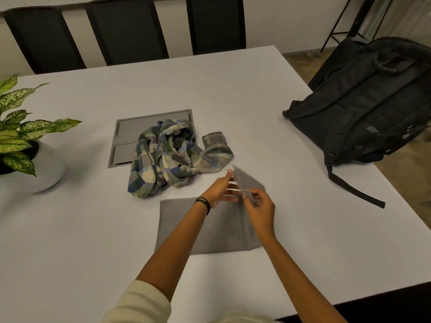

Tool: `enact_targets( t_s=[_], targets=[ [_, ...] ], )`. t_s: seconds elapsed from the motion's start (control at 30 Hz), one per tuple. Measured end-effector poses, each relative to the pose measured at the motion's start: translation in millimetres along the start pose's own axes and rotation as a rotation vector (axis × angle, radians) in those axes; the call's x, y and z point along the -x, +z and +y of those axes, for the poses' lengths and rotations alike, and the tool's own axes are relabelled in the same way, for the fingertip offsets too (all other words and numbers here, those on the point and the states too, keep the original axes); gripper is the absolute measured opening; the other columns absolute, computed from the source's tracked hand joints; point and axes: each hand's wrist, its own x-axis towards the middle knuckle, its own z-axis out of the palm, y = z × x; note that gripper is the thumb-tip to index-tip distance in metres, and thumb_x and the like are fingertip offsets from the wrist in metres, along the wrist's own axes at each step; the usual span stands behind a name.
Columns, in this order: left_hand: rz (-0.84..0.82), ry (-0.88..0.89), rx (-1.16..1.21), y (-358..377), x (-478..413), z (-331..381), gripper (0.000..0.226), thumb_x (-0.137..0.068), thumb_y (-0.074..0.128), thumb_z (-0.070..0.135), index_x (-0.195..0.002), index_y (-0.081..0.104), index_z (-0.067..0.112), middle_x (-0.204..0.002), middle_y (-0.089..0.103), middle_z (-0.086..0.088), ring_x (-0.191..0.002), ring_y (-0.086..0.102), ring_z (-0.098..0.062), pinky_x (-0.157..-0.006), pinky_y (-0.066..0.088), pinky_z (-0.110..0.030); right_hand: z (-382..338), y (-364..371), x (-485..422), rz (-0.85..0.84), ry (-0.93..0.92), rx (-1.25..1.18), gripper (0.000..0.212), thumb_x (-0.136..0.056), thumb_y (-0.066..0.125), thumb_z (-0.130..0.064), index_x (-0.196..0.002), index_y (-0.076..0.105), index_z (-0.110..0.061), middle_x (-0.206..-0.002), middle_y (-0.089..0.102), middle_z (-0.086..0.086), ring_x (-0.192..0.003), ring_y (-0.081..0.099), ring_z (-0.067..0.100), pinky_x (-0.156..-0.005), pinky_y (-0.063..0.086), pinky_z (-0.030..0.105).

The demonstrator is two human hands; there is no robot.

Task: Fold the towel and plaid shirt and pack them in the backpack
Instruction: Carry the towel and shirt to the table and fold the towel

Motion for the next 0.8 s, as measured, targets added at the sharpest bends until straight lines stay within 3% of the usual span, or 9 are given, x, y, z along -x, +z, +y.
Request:
enact_targets(
  t_s=[0.13, 0.27, 0.4, 0.5, 0.63, 0.8],
  targets=[
    [0.214, -0.013, -0.02, -19, -2, 2, 0.044, -0.092, 0.042, 0.053, -0.084, 0.055, 0.012, -0.082, 0.061, -0.006, -0.077, 0.061, -0.021, -0.065, 0.052, -0.029, 1, 25, 13, -0.167, -0.136, 0.099, 0.012, -0.079, 0.064, 0.0, -0.082, 0.063, -0.011, -0.082, 0.063, -0.003, -0.075, 0.058, 0.007, -0.062, 0.047, 0.013],
    [0.334, 0.033, -0.164, -44, -3, -8, 0.027, -0.091, 0.056, 0.016, -0.067, 0.048, 0.008, -0.066, 0.05, -0.007, -0.06, 0.051, -0.015, -0.052, 0.046, -0.022, 4, 41, 22, -0.244, -0.217, 0.16, 0.009, -0.078, 0.067, -0.002, -0.084, 0.063, -0.009, -0.084, 0.061, -0.004, -0.079, 0.057, 0.001, -0.065, 0.044, 0.009],
    [0.406, 0.063, -0.285, -66, -5, -14, 0.017, -0.09, 0.057, 0.01, -0.075, 0.049, 0.007, -0.065, 0.044, -0.008, -0.057, 0.045, -0.018, -0.054, 0.045, -0.026, 2, 50, 28, -0.302, -0.246, 0.199, 0.012, -0.077, 0.068, -0.002, -0.085, 0.065, -0.009, -0.088, 0.057, -0.006, -0.08, 0.056, -0.004, -0.068, 0.043, 0.006],
    [0.472, 0.081, -0.322, -78, -2, -16, 0.033, -0.088, 0.06, 0.012, -0.061, 0.041, 0.011, -0.059, 0.04, -0.005, -0.055, 0.043, -0.016, -0.05, 0.043, -0.024, 3, 57, 30, -0.337, -0.29, 0.242, 0.012, -0.076, 0.07, -0.003, -0.087, 0.067, -0.007, -0.087, 0.055, -0.003, -0.073, 0.052, 0.002, -0.067, 0.043, 0.007],
    [0.494, 0.088, -0.289, -94, 2, -19, 0.029, -0.086, 0.064, 0.014, -0.062, 0.048, 0.013, -0.064, 0.05, -0.005, -0.063, 0.052, -0.017, -0.054, 0.049, -0.027, 3, 67, 33, -0.374, -0.299, 0.281, 0.016, -0.076, 0.073, -0.009, -0.092, 0.07, -0.008, -0.085, 0.053, -0.004, -0.071, 0.048, 0.002, -0.064, 0.044, 0.009],
    [0.454, 0.092, -0.313, -117, 8, -28, 0.021, -0.086, 0.066, 0.016, -0.068, 0.057, 0.009, -0.068, 0.057, -0.005, -0.064, 0.056, -0.014, -0.05, 0.05, -0.02, 4, 81, 37, -0.443, -0.296, 0.299, 0.017, -0.078, 0.072, -0.013, -0.093, 0.07, -0.006, -0.088, 0.06, 0.004, -0.072, 0.049, 0.001, -0.065, 0.044, 0.006]
  ],
)
